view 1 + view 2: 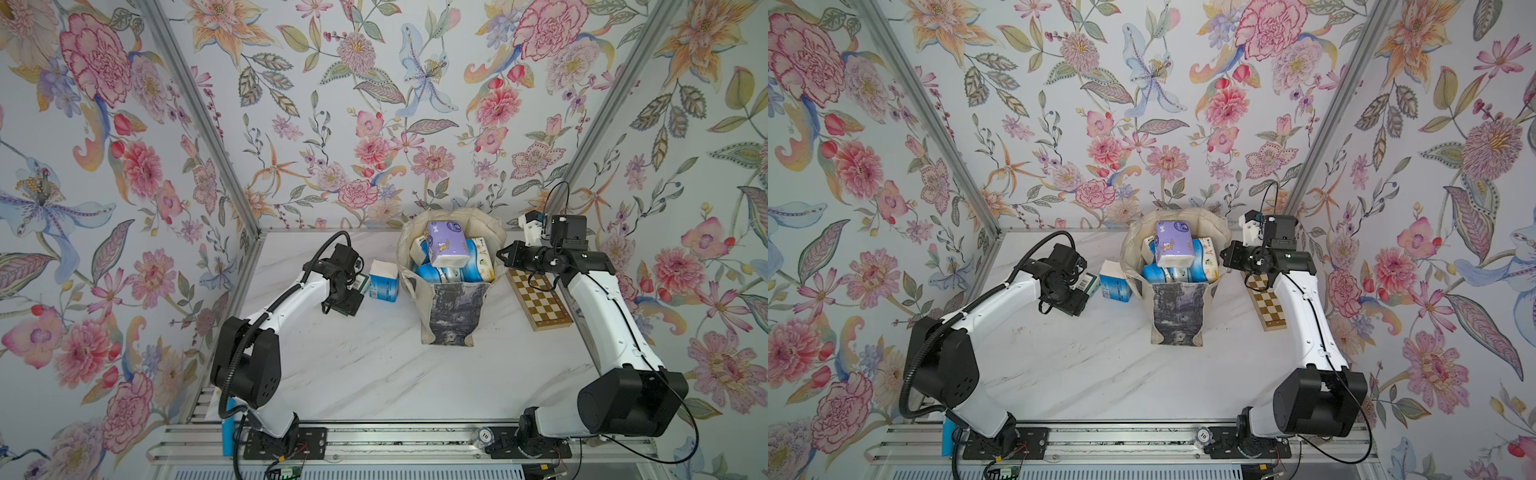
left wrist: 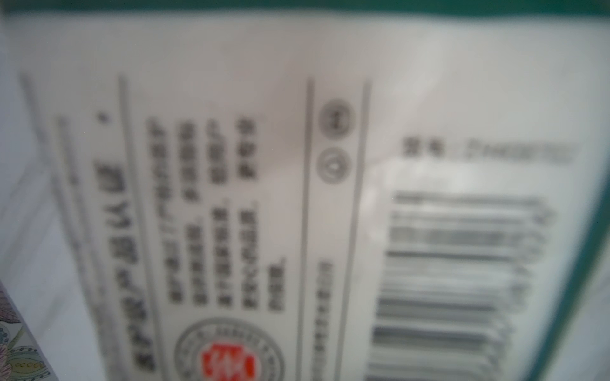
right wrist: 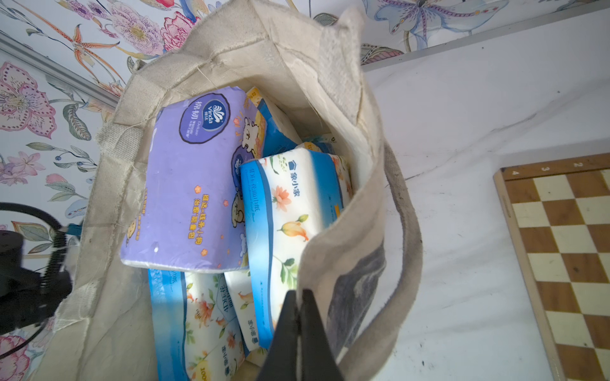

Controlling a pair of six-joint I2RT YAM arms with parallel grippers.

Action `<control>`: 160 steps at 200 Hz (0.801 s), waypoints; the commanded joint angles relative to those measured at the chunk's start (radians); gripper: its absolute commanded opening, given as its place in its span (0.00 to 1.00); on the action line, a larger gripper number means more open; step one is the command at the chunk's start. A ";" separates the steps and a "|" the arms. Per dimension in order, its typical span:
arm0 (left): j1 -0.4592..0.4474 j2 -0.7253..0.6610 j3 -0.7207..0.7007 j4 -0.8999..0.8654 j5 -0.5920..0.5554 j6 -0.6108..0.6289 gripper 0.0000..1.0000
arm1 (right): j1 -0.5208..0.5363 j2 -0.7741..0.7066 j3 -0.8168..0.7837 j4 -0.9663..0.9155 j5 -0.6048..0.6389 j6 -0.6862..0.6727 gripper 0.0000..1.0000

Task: Put tissues into the canvas bag
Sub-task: Pick up the pack of facial tissues from the center of the board, then place the pack of facial tissues in the canvas bag.

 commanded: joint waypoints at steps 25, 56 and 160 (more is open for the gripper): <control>-0.081 -0.047 0.490 -0.070 0.122 -0.060 0.81 | 0.018 -0.015 -0.012 0.001 -0.004 -0.001 0.03; -0.227 0.108 0.747 -0.012 0.237 -0.085 0.81 | 0.032 -0.011 -0.004 -0.002 -0.002 0.002 0.03; -0.394 0.464 0.995 0.129 0.434 -0.107 0.81 | 0.028 -0.029 -0.004 0.002 0.029 0.007 0.03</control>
